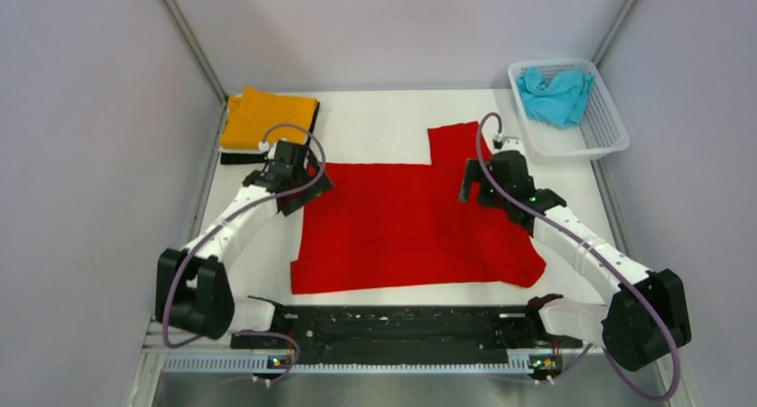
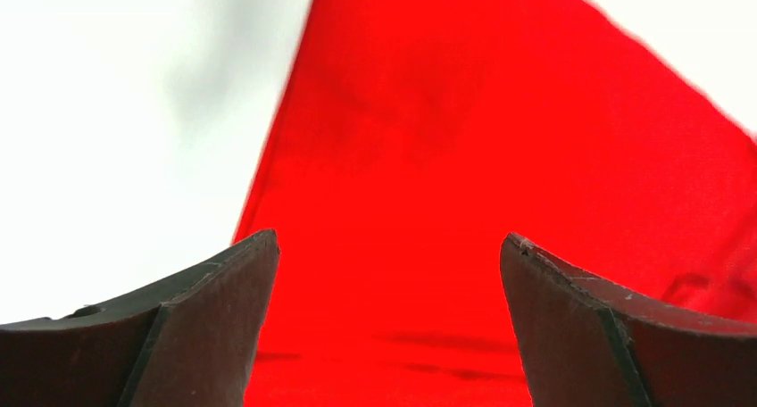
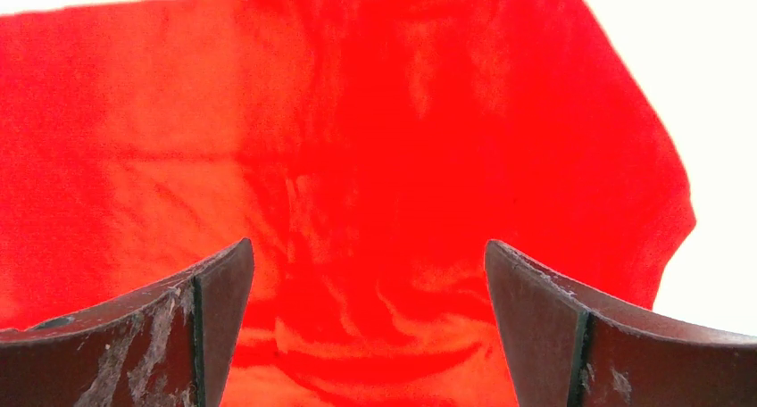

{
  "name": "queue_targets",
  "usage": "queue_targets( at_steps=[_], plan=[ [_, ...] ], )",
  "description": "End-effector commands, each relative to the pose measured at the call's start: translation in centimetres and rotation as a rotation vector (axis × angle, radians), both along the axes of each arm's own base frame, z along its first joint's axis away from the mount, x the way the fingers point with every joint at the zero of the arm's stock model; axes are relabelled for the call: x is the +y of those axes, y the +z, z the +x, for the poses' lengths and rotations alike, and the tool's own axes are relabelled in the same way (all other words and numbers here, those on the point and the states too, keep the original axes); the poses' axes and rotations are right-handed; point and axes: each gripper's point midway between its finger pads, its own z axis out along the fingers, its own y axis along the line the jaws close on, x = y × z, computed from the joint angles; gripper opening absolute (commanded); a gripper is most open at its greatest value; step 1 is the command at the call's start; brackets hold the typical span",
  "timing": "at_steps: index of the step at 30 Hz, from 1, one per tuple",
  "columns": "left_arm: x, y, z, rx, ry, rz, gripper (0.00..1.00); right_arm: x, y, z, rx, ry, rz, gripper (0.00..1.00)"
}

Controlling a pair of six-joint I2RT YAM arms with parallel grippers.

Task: Fold and stack the t-shirts
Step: Grab the side of the flattened tshirt furthest away from the robot with both arms

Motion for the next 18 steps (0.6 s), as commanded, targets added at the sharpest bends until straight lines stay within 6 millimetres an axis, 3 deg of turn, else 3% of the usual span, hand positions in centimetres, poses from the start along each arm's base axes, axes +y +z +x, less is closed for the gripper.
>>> queue_targets(
  at_steps=[1,2,5,8,14,18],
  plan=[
    [3.2,-0.1,5.8,0.003,0.040,0.173,0.99,-0.9,4.2,4.9,-0.147,-0.058,0.022,0.99],
    [3.9,-1.3,6.9,0.053,0.056,0.201,0.97,-1.3,4.2,5.8,-0.138,-0.080,0.047,0.99],
    [5.8,-2.6,10.0,0.113,0.100,0.273,0.95,-0.7,4.1,7.8,-0.127,-0.083,0.113,0.99],
    [5.9,-3.5,12.9,0.122,0.086,0.257,0.92,0.3,3.6,8.8,-0.119,-0.045,0.132,0.99],
    [5.6,-5.3,16.0,0.140,0.064,0.261,0.86,-0.4,2.6,9.0,-0.103,-0.053,0.082,0.99],
    [5.1,-5.3,17.7,0.121,0.045,0.252,0.85,-0.9,2.1,8.8,-0.098,-0.065,0.057,0.99]
  ],
)
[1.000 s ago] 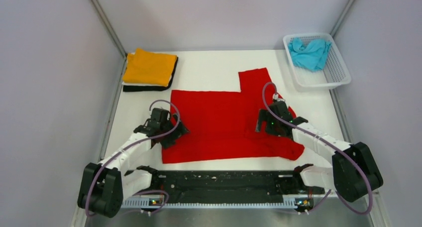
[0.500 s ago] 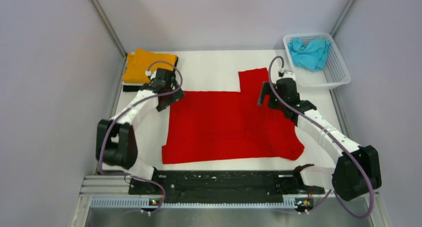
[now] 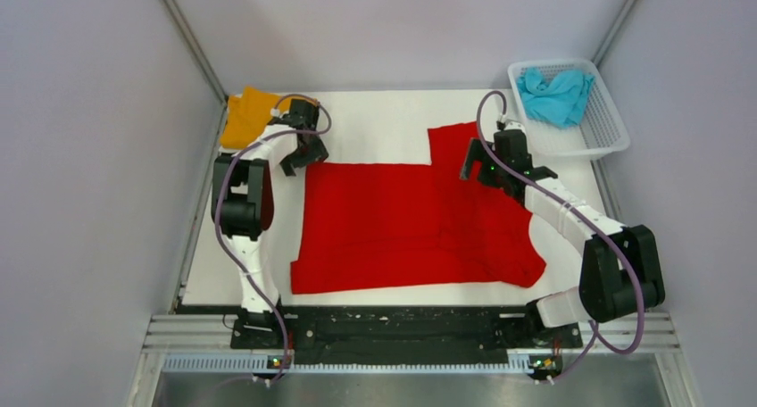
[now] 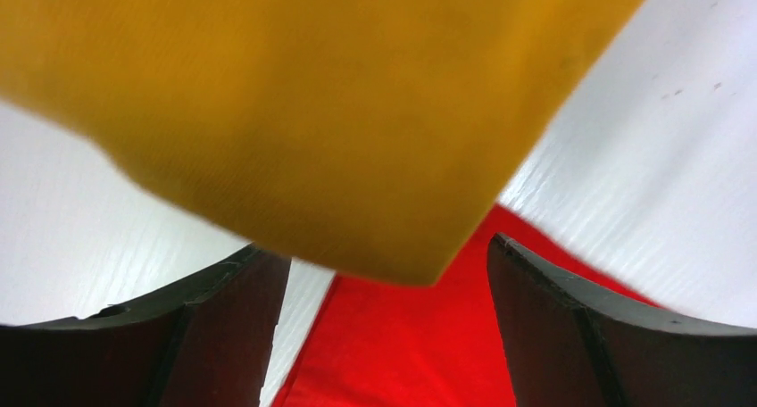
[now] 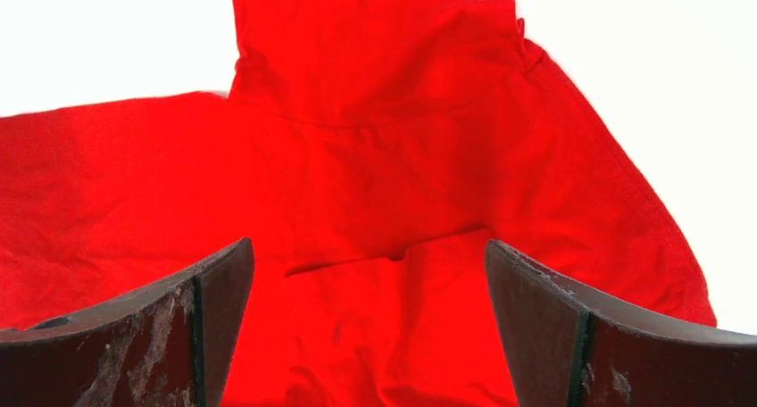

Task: Fold and stack the t-shirts
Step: Grab the side of the flattened tshirt furthest away from the robot with both arms

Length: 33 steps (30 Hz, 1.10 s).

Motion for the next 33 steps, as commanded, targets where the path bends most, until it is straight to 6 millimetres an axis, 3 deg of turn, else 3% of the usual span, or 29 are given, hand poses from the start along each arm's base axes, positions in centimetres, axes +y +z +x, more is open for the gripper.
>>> queue_targets(
  at_steps=[1,5,16,19,24,25,30,33],
  plan=[
    [-0.2,1.4,2.5,-0.053,-0.029,0.013,0.84,-0.1,2.0,1.4,-0.078,-0.004,-0.011,0.99],
    [-0.4,0.8,3.3,-0.050,-0.036,0.007,0.76,-0.2,1.9,1.4,-0.076,-0.003,-0.019,0.99],
    [-1.7,-1.8,2.7,0.031,-0.068,-0.046,0.60,-0.3,1.7,1.2,-0.074,0.002,-0.022,0.99],
    [-2.1,-2.2,2.4,0.050,-0.078,-0.069,0.45,-0.4,1.8,1.2,-0.079,-0.001,-0.025,0.99],
    [-2.5,-2.4,1.6,0.067,-0.098,-0.084,0.04,-0.5,1.8,1.5,-0.082,-0.005,-0.030,0.99],
    [-2.5,-2.2,1.4,0.068,-0.099,-0.083,0.00,-0.4,1.8,1.5,-0.082,-0.004,-0.029,0.99],
    [-2.3,-1.2,1.1,0.050,-0.112,-0.074,0.00,-0.3,1.8,2.1,-0.079,-0.009,-0.029,0.99],
    [-2.3,0.5,1.3,0.008,-0.117,-0.072,0.00,-0.5,2.6,4.3,-0.107,-0.024,-0.066,0.99]
  ],
)
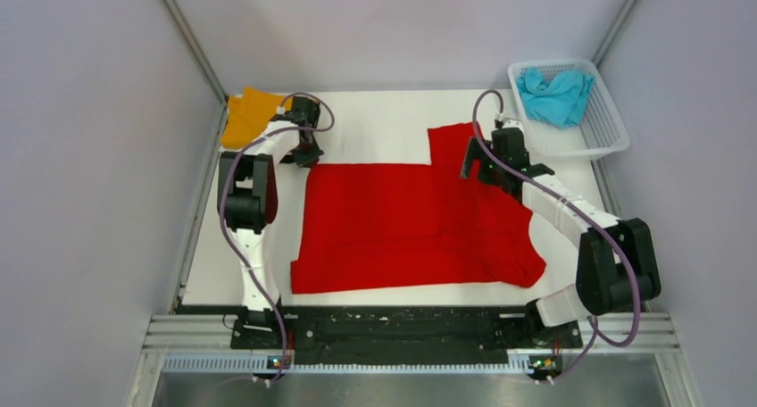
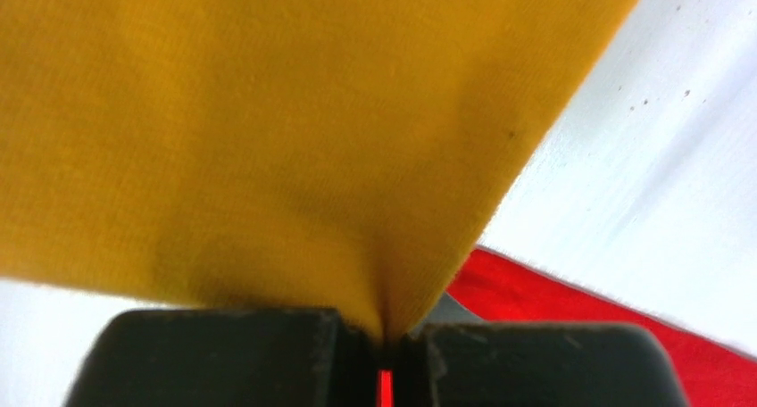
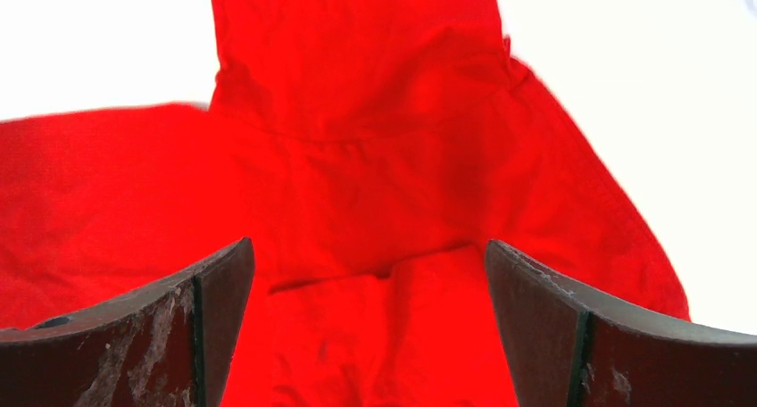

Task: Fold and stack the t-shirts
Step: Grab the side of the flattened tshirt furthest away from the robot with both arms

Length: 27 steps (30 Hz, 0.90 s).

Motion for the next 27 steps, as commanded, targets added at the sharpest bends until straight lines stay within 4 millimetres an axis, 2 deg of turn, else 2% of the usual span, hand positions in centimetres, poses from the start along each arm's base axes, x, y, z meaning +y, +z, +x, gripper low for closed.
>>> queue_targets(
  at_steps=[1,4,7,12,13,15,20,23,27],
  plan=[
    [-0.9,1.9,-1.1,-0.019,-0.042,-0.025,0.00,-0.1,3.4,4.8,-0.109,-0.029,-0.046,0.99],
    [-1.0,2.7,-1.4,-0.039,-0.046,-0.032,0.00,0.2,3.3,8.2,-0.105,-0.056,-0.078,0.99],
    [-1.0,3.2,-1.7,-0.053,-0.057,-0.032,0.00,0.2,1.9,11.8,-0.086,-0.105,-0.117,0.97],
    [-0.9,3.5,-1.9,-0.058,-0.063,-0.031,0.00,1.4,-0.1,18.1,-0.058,-0.092,-0.175,0.91],
    [-0.9,3.7,-1.9,-0.061,-0.063,-0.032,0.00,1.4,-1.2,19.1,-0.039,-0.094,-0.191,0.89],
    [-0.9,3.8,-2.0,-0.061,-0.062,-0.030,0.00,1.8,-0.8,21.1,-0.066,-0.098,-0.194,0.86],
    [-0.9,4.2,-2.1,-0.070,-0.062,-0.029,0.00,1.6,-3.2,23.7,-0.061,-0.095,-0.265,0.79],
    [-0.9,4.4,-2.2,-0.075,-0.064,-0.033,0.00,1.5,-5.0,24.4,-0.037,-0.081,-0.305,0.76],
    [-1.0,4.7,-2.3,-0.083,-0.066,-0.040,0.00,1.8,-7.1,24.6,0.003,-0.062,-0.311,0.68]
  ],
)
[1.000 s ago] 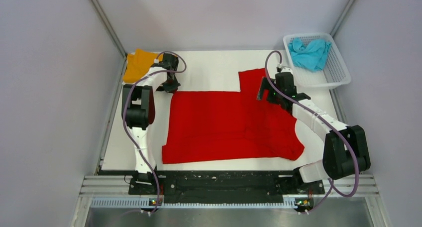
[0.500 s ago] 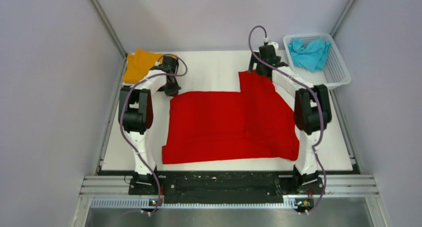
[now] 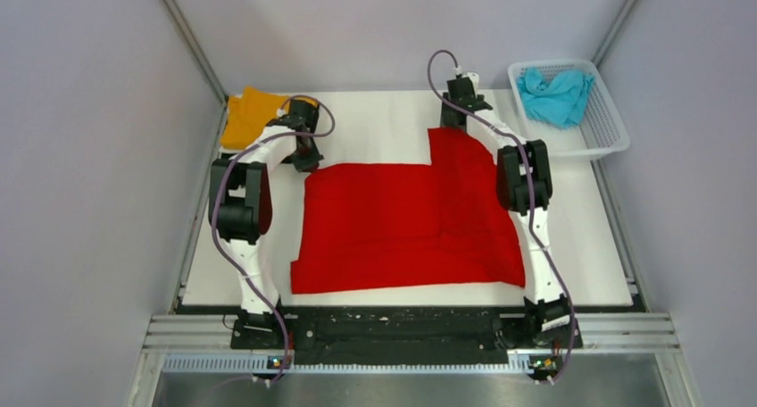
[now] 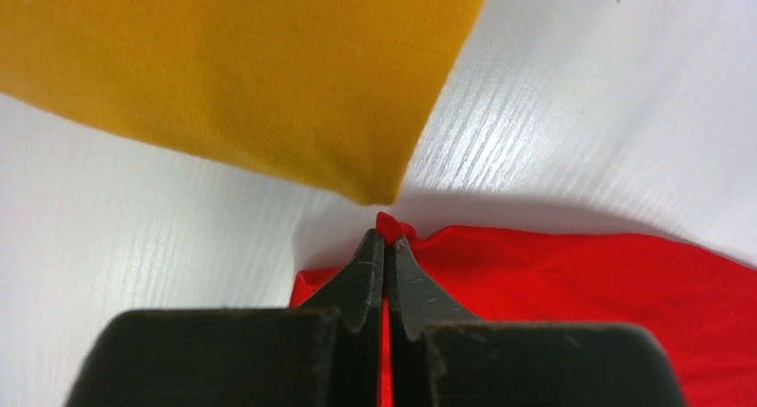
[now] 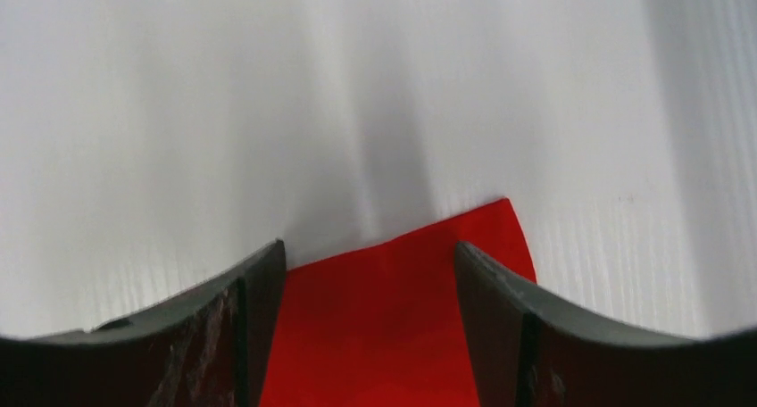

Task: Fold and stack the t-shirts
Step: Grab the side of the flattened tshirt furthest away from the robot with both arms, then fold the other side of the tshirt into a rectangle

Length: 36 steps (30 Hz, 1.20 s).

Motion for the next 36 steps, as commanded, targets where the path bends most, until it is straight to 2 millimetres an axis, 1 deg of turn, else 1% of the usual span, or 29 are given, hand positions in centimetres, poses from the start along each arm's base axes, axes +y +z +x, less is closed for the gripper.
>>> queue_targets(
  at_steps=[1,2,3,6,7,10,12,13,15,18,20,21,23,24,26,28,32,34,35,36],
  plan=[
    [-0.2,3.0,0.6,-0.083,-0.012,-0.012,0.00,-0.2,-0.5,0.6,0.018,0.003,-0.029,0.65],
    [-0.2,3.1,0.6,-0.085,-0.011,-0.011,0.00,0.0,-0.9,0.4,0.029,0.007,-0.012,0.62],
    [-0.2,3.2,0.6,-0.087,-0.010,-0.009,0.00,0.2,-1.3,0.2,0.038,0.015,-0.001,0.57],
    [-0.1,3.4,0.6,-0.092,-0.010,-0.009,0.00,0.9,-2.0,-0.7,0.066,0.030,0.037,0.36],
    [-0.1,3.4,0.5,-0.092,-0.009,-0.008,0.00,1.0,-2.0,-1.0,0.070,0.032,0.050,0.31],
    [0.0,3.6,0.5,-0.095,-0.007,-0.005,0.00,1.5,-1.7,-1.8,0.071,0.043,0.090,0.25],
    [0.0,3.6,0.5,-0.096,-0.007,-0.005,0.00,1.7,-1.4,-2.3,0.063,0.047,0.115,0.24],
    [0.0,3.7,0.5,-0.098,-0.006,-0.005,0.00,1.8,-1.3,-2.5,0.059,0.049,0.124,0.21],
    [-0.1,3.8,0.4,-0.099,-0.007,-0.006,0.00,1.8,-1.1,-2.8,0.052,0.045,0.135,0.18],
    [0.0,4.0,0.3,-0.101,-0.005,-0.007,0.00,1.7,-1.1,-3.3,0.047,0.037,0.144,0.07],
    [0.0,4.2,0.3,-0.105,-0.004,-0.007,0.00,1.7,-0.7,-3.2,0.023,0.037,0.155,0.00],
    [-0.1,4.4,0.4,-0.110,-0.007,-0.010,0.00,1.8,-0.4,-3.1,0.010,0.039,0.158,0.00],
    [-0.1,4.6,0.6,-0.117,-0.012,-0.012,0.00,2.0,1.0,-2.5,-0.026,0.045,0.170,0.00],
    [-0.2,4.8,0.7,-0.118,-0.014,-0.012,0.00,2.1,2.0,-2.2,-0.053,0.052,0.177,0.00],
    [-0.1,5.0,0.7,-0.116,-0.014,-0.010,0.00,2.5,4.6,-1.7,-0.113,0.075,0.193,0.00],
    [-0.1,5.2,0.4,-0.111,-0.012,-0.012,0.00,2.7,7.8,-1.9,-0.177,0.097,0.207,0.00],
    [-0.6,5.6,-0.6,-0.128,-0.024,-0.043,0.00,2.7,11.5,-4.6,-0.253,0.139,0.246,0.00],
    [-0.7,5.9,-1.1,-0.139,-0.026,-0.054,0.00,2.6,12.7,-6.4,-0.276,0.157,0.262,0.00],
    [-0.7,6.2,-1.2,-0.148,-0.027,-0.057,0.00,2.6,13.8,-7.0,-0.301,0.170,0.272,0.00],
    [-0.6,6.4,-1.4,-0.152,-0.026,-0.055,0.00,2.7,14.4,-7.7,-0.309,0.183,0.277,0.00]
  ],
)
